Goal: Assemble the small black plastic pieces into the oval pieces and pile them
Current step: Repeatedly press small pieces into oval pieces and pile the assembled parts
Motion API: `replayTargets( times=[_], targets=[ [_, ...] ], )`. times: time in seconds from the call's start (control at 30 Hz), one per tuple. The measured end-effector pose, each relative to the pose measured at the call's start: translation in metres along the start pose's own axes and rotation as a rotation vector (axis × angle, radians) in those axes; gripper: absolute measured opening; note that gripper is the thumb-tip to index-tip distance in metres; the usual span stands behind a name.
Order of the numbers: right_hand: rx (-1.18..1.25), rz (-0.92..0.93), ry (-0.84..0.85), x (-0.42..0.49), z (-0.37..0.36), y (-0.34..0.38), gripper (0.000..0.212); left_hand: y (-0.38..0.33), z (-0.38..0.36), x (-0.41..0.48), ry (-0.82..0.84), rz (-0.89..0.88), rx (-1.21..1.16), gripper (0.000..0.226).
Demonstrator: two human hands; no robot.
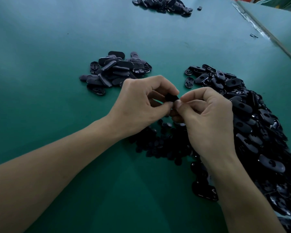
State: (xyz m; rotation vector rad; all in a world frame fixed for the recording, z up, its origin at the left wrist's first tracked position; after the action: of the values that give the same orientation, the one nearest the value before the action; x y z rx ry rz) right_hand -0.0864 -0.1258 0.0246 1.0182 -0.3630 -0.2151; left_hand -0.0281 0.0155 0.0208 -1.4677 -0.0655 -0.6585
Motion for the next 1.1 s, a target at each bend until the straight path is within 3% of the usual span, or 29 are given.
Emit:
replayTargets(
  times=[0.37,0.53,0.8,1.1],
  targets=[
    [-0.002,0.027,0.071,-0.0005,-0.0004,0.0046,0.014,0.0005,0.0034,0.0009,-0.048,-0.042,0.088,0.030],
    [-0.100,0.064,0.069,0.0034,0.0017,0.0024,0.021,0.0013,0.0018,0.0001,-0.052,-0.037,0.000,0.025],
    [0.063,0.068,0.091,0.0054,0.0019,0.0010,0.016,0.0047,0.0061,0.0033,-0.044,0.027,-0.170,0.028],
    [0.076,0.096,0.118,0.0069,0.0064,0.0028,0.016,0.0090,0.0056,0.0044,0.010,0.091,-0.197,0.029]
  ],
)
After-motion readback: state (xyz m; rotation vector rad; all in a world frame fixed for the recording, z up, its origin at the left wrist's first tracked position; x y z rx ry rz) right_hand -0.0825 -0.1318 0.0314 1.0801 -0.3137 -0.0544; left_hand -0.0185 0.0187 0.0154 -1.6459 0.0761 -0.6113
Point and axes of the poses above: each hand's wrist, its own x-axis towards the middle knuckle, its own z-axis out of the back of the hand, y = z × x, the point moved 6 cm from there along x, towards the middle knuckle, and after that the axes turned 8 degrees about -x, right-handed, at the moved point
